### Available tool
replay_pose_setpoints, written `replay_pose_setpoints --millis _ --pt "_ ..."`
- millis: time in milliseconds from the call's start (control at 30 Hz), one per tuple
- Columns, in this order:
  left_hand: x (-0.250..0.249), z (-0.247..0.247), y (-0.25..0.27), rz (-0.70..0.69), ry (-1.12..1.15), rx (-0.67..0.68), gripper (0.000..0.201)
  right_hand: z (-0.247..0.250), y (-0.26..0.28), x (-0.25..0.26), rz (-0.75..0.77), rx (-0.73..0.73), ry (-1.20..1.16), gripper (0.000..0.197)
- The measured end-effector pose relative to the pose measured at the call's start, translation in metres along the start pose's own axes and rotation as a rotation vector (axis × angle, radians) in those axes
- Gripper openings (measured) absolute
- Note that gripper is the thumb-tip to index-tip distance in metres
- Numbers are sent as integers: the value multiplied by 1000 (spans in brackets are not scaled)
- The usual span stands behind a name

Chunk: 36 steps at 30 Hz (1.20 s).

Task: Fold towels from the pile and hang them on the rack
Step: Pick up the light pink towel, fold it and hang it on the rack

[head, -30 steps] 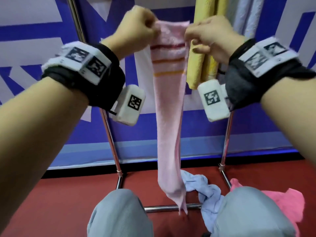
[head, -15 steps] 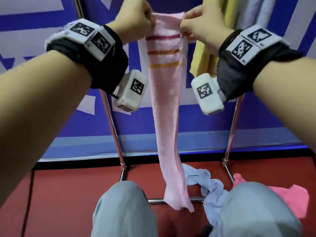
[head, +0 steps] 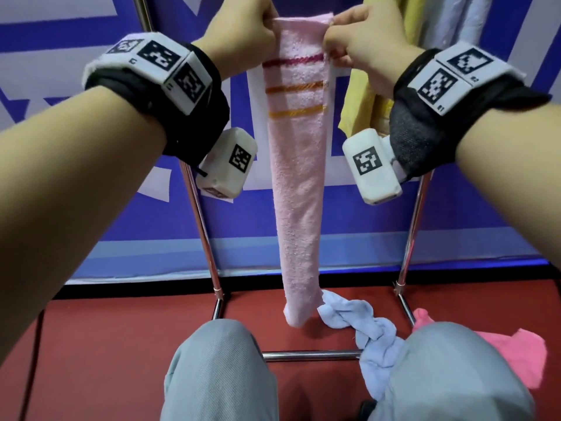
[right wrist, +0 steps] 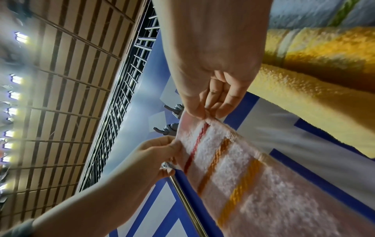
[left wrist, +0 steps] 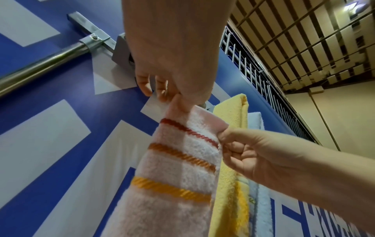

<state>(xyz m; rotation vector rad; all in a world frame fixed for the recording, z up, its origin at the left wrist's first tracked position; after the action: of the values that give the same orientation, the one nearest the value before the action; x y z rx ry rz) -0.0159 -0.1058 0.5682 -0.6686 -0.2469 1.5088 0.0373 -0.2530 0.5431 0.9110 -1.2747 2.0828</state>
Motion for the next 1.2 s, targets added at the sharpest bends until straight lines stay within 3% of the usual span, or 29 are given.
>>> replay_pose_setpoints --millis 100,200,333,567,933,1100,1200 --pt "-6 -2 3 -36 13 0 11 0 1 0 -10 7 -60 23" --pt "-15 -8 2 -62 -174 78 32 -3 4 0 -17 29 -84 24" --pt "-26 -13 -4 -152 -385 105 30 -6 5 -4 -46 21 -112 24" --pt "-37 -29 -3 -203 -397 115 41 0 13 -25 -98 -1 -169 24" --pt "-55 -43 -3 -291 -542 154 26 6 29 -57 -109 -15 -94 21" --pt "-56 -45 -1 -292 -602 163 23 -1 40 -74 -99 13 -181 5" --pt "-55 -46 -1 -293 -619 163 24 -9 45 -84 -98 16 -180 22"
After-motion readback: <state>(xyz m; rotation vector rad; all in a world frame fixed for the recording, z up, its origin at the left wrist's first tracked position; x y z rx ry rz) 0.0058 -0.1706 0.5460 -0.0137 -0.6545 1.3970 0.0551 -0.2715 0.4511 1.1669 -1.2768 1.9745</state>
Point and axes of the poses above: each hand's wrist, its own y-axis away from the middle knuckle, its own z-axis out of the back of the hand, x = y × z, the point moved 3 cm from there along -y, towards the middle knuckle, and after that the axes turned 11 degrees about x, right-handed, at the moved point
